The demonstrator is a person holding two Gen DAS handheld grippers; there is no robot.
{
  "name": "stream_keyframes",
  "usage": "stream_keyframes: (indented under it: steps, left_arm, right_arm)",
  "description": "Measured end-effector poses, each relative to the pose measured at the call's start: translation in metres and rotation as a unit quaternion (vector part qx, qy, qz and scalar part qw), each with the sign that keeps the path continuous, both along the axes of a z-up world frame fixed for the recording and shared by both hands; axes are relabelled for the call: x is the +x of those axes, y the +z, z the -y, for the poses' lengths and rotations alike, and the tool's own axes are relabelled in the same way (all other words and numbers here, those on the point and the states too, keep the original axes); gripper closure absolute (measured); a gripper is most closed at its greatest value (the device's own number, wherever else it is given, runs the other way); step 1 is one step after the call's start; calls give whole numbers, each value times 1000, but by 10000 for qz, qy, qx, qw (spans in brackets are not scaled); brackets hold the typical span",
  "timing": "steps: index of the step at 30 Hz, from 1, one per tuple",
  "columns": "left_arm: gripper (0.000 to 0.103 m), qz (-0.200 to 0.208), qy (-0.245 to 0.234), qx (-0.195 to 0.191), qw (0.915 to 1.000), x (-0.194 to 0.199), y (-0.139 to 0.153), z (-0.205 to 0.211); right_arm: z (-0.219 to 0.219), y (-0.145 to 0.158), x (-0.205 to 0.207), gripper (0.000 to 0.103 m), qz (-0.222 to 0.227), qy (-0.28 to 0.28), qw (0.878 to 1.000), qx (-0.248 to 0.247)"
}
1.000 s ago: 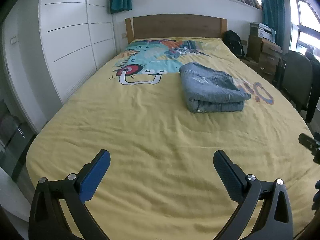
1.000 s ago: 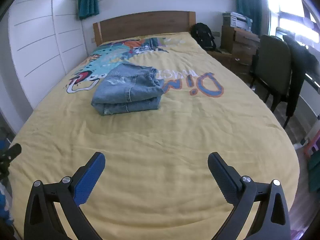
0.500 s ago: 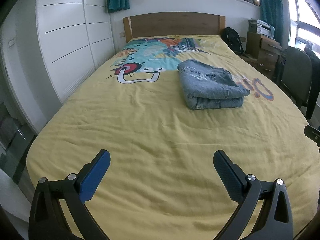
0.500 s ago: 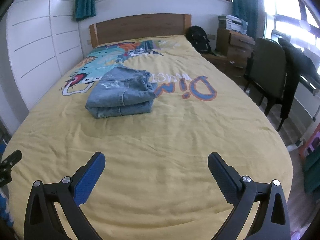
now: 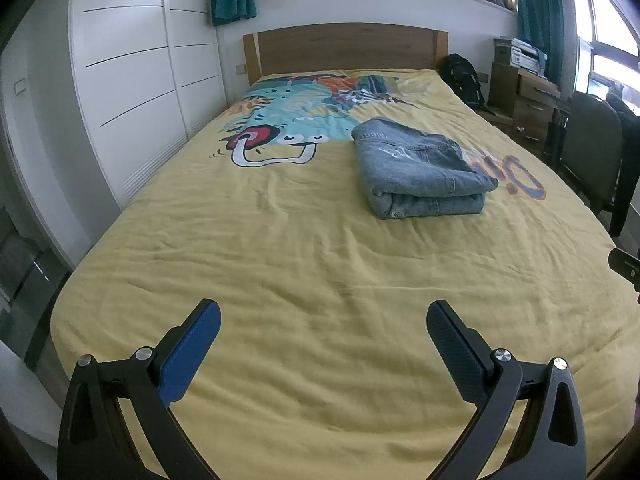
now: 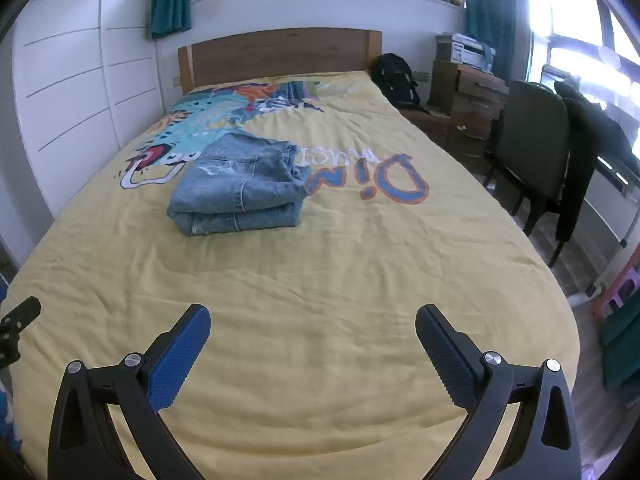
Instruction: Fold large clothes
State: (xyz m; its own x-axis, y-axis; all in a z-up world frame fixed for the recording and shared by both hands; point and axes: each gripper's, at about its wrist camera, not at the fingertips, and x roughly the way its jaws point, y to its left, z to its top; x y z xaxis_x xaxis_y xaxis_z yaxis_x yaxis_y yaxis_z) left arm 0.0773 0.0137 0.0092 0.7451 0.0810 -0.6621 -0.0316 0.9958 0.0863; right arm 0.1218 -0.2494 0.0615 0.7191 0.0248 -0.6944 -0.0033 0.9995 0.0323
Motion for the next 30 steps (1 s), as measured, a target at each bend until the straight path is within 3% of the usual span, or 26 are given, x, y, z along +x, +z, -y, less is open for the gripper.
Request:
stream_keyframes:
  steps: [30]
  left_arm:
    - [1, -17, 22, -39, 10000, 1, -2, -4]
  right_arm:
    - [6, 6, -7, 1, 34, -121, 9999, -89]
